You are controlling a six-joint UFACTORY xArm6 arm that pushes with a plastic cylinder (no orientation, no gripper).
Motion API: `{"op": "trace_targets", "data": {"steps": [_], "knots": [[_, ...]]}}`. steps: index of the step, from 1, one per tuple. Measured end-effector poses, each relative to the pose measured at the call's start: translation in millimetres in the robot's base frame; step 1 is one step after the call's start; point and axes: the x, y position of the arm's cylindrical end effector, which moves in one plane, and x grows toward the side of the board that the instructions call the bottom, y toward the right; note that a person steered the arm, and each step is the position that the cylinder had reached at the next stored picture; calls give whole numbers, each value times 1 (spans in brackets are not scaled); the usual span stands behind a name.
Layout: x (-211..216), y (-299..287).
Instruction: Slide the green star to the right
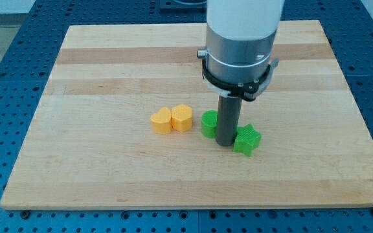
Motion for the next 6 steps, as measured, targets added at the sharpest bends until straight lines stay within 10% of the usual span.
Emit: {"op": "trace_targets", "data": {"steps": [6], "knots": [[29, 98]]}}
